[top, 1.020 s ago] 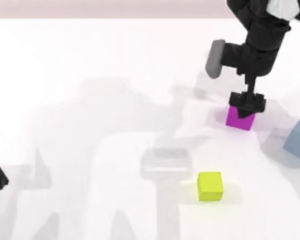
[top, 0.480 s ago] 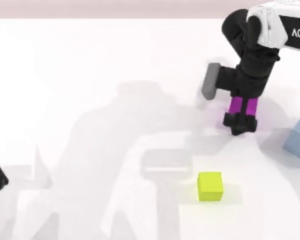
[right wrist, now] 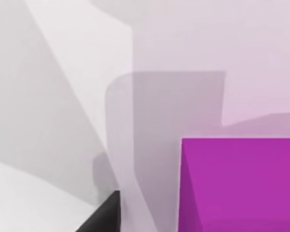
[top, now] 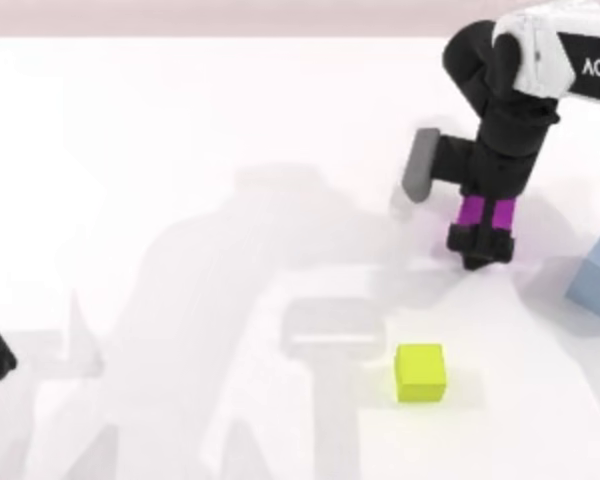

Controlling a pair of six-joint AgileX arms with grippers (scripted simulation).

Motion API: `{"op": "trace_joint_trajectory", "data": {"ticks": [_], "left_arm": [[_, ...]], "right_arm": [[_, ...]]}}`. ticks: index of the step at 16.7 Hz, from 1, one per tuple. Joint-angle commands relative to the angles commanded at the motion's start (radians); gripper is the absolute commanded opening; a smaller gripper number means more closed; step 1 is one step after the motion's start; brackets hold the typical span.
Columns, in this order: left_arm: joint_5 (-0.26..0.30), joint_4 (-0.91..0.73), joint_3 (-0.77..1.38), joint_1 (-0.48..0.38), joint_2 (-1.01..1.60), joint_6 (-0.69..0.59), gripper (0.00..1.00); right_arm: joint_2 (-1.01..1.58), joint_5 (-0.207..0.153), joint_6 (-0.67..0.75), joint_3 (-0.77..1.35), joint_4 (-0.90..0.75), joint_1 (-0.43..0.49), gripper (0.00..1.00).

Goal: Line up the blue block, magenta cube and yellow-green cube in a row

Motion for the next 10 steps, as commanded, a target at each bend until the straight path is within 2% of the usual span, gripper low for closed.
{"op": "trace_joint_trajectory", "data": {"ticks": [6, 10], "left_arm": [[0.000, 0.000, 0.000, 0.000, 0.000, 0.000, 1.00], [0.000, 0.000, 0.000, 0.000, 0.000, 0.000, 1.00]], "right_arm": [[0.000, 0.000, 0.000, 0.000, 0.000, 0.000, 0.02], [0.000, 0.000, 0.000, 0.000, 0.000, 0.000, 0.00]]}}
